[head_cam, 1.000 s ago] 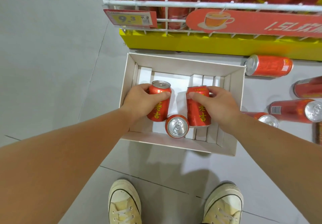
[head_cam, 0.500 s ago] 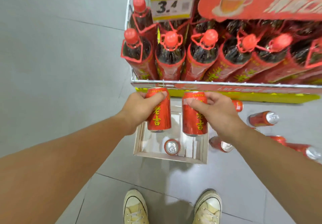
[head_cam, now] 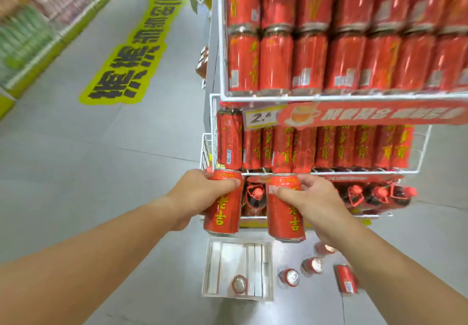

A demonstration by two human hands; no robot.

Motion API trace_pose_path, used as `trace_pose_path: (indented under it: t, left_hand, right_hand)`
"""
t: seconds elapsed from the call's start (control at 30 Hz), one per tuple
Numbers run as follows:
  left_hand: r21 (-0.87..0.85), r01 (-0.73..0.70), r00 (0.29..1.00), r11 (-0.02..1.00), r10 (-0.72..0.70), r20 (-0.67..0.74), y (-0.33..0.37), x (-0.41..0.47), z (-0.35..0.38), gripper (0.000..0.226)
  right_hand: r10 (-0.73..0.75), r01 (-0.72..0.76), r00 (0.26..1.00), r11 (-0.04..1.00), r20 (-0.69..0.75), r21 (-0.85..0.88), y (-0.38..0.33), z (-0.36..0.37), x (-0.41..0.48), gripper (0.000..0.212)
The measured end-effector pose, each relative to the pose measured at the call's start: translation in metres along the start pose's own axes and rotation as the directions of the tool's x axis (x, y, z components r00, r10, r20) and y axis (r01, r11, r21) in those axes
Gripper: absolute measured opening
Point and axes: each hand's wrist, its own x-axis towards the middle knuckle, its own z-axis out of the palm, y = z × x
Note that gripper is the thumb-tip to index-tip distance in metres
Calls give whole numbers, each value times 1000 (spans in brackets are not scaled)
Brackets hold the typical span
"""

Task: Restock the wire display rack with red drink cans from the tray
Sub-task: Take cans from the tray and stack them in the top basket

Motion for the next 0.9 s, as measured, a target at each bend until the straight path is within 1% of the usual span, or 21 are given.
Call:
trace_pose_path:
  t: [0.13,0.3,0.47,0.53,0.6,0.7,0.83,0.9]
  left_hand:
    - [33,-115,993,993,116,-33,101,-57,-16,25]
    - [56,-277,960,959,279,-31,211,-122,-34,27]
    - [71,-438,897,896,440,-23,301,-179,-49,24]
    - [65,-495,867,867,497,-24,336,-200,-53,24]
    - [62,-534,843,843,537,-40,369,-215,-55,27]
    - [64,-550,826,832,554,-101,412,-223,-55,30]
    - [78,-589,794,804,594,-130,464,-214,-47,38]
    - [96,-598,776,796,605,-179,489,-206,-42,44]
  right_hand:
    - [-74,77,993,997,-91,25,-101,-23,-39,29]
    - [-199,200,959,980,-203,-14,-217,-52,-88,35]
    - [-326,323,900,944,-288,-59,-313,-79,-131,34]
    - [-377,370,868,925,-325,-84,-349,-91,-145,39]
    - [-412,410,845,908,-339,-81,-380,-103,-153,39]
    - [-439,443,838,894,-323,-65,-420,-124,-157,33]
    - [-486,489,820,869,-303,-71,-462,-154,-138,29]
    - [-503,502,810,861,-301,-88,-480,-168,-121,33]
